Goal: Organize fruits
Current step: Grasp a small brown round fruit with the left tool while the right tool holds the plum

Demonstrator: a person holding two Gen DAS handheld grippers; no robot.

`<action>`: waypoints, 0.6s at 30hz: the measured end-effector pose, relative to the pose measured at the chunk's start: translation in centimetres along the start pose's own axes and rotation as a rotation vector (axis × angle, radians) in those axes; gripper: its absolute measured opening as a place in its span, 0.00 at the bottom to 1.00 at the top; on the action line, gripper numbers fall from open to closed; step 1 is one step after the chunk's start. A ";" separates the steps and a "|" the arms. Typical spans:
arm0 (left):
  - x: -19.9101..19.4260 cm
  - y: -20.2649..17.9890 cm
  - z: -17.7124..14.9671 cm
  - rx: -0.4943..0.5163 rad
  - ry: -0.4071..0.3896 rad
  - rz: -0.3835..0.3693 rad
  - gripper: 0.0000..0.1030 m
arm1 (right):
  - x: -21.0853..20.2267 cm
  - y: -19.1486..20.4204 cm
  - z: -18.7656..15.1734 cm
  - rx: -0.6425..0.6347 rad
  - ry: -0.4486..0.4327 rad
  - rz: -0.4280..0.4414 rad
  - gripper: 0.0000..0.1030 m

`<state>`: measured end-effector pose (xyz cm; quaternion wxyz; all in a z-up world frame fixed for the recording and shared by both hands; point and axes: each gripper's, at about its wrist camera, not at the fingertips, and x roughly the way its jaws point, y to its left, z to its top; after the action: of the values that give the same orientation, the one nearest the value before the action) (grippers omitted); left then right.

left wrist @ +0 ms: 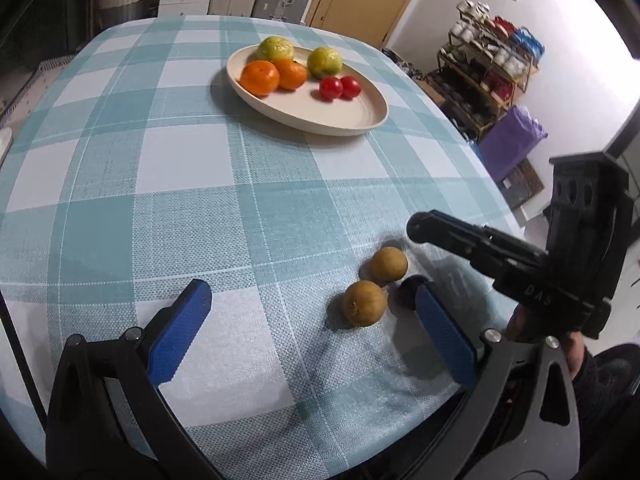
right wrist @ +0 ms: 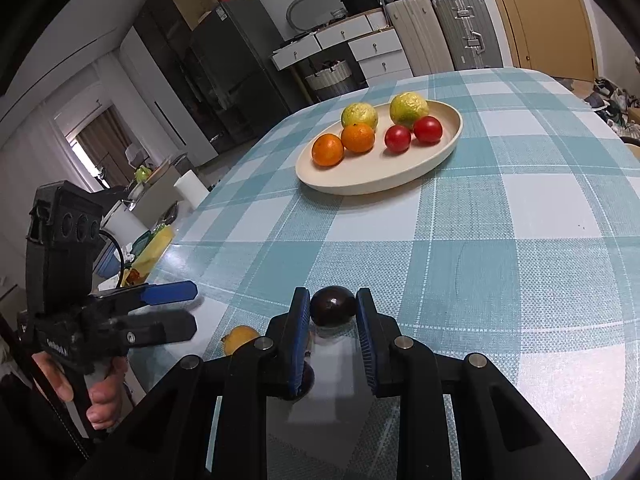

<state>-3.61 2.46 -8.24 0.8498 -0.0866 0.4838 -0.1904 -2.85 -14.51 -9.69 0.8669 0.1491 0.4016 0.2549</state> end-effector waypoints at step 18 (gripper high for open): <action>1.6 -2.4 -0.9 0.118 0.016 0.042 0.83 | -0.4 -0.4 -0.3 0.009 -0.011 0.011 0.23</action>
<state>-4.18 -0.32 -9.21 0.8534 -0.0247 0.4803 -0.2012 -3.17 -15.04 -9.80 0.8670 0.1566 0.3971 0.2572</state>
